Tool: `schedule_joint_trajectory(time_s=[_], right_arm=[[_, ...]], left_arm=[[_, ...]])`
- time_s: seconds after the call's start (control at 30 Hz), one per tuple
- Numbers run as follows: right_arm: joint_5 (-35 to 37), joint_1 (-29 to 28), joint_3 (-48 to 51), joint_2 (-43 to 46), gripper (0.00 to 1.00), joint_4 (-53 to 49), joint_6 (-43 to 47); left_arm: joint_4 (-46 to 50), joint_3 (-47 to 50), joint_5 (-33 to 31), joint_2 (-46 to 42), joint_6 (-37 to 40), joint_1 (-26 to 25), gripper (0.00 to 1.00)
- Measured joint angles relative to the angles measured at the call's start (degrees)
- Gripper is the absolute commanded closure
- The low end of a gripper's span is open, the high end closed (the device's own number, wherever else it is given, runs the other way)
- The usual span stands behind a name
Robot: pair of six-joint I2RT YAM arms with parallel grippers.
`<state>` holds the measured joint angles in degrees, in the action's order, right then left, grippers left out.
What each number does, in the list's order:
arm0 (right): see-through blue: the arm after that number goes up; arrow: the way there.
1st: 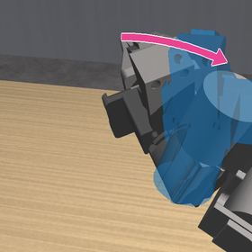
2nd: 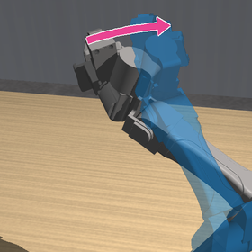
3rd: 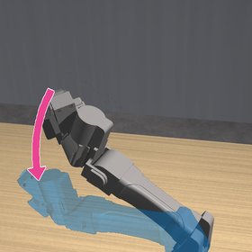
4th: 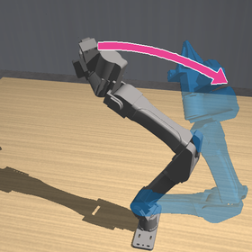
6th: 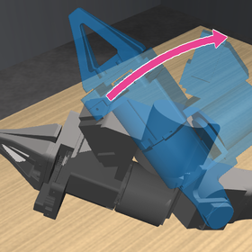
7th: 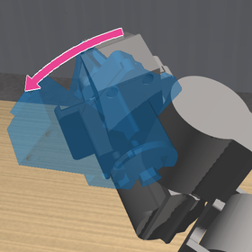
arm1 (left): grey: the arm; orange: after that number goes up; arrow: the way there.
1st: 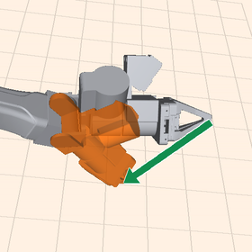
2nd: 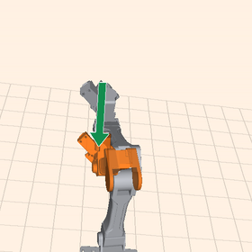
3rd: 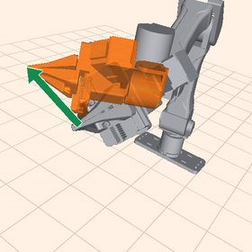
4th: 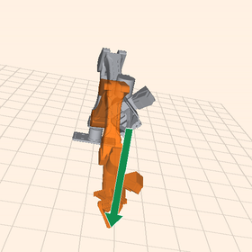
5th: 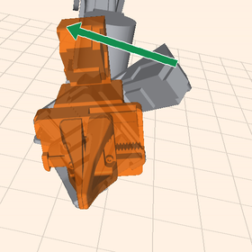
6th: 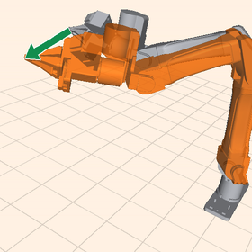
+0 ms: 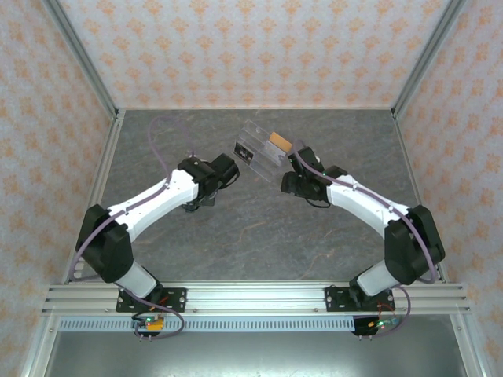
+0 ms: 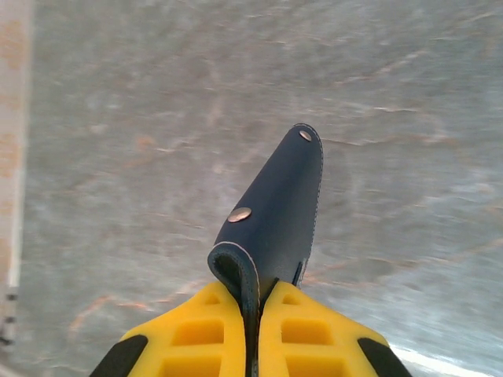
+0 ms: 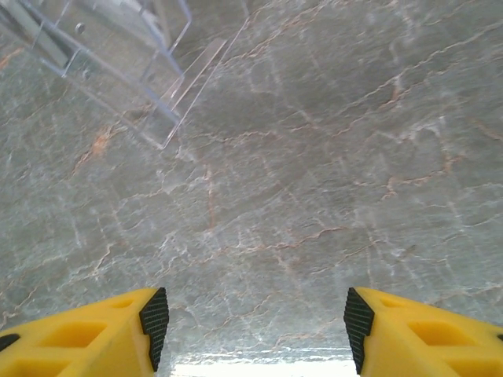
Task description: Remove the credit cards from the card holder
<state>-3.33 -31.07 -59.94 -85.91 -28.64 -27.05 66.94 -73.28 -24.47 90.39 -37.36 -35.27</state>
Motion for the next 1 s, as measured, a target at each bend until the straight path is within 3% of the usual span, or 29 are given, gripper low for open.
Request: schedule_joint_trajectory(time_s=[0.27, 0.4, 0.47, 0.6, 0.73, 0.87, 1.0], right_arm=[[3.6, 0.0, 0.3, 0.0, 0.36, 0.0, -1.2], [4.1, 0.0, 0.5, 0.0, 0.36, 0.0, -1.6], [4.3, 0.0, 0.5, 0.0, 0.36, 0.0, -1.9], [4.5, 0.0, 0.5, 0.0, 0.36, 0.0, -2.7], [4.5, 0.0, 0.5, 0.0, 0.35, 0.0, -3.0], [3.7, 0.0, 0.5, -0.5, 0.31, 0.0, -3.0], [0.9, 0.0, 0.5, -2.4, 0.28, 0.4, -3.0]], left_arm=[[0.8, -0.1, -1.7, 7.5, -1.0, -0.1, 0.93], [-1.1, -0.7, -0.5, 10.2, -1.1, -1.3, 0.76], [-3.4, -1.0, 2.4, 10.7, -0.7, -1.9, 0.6], [-8.9, -1.0, 10.2, 10.7, 0.9, -1.8, 0.38], [-14.1, -0.6, 18.1, 9.9, 2.6, 1.0, 0.29], [-19.0, 2.1, 26.6, 6.2, 5.2, 7.5, 0.22], [-21.4, 3.2, 31.2, 4.6, 7.9, 13.6, 0.18]])
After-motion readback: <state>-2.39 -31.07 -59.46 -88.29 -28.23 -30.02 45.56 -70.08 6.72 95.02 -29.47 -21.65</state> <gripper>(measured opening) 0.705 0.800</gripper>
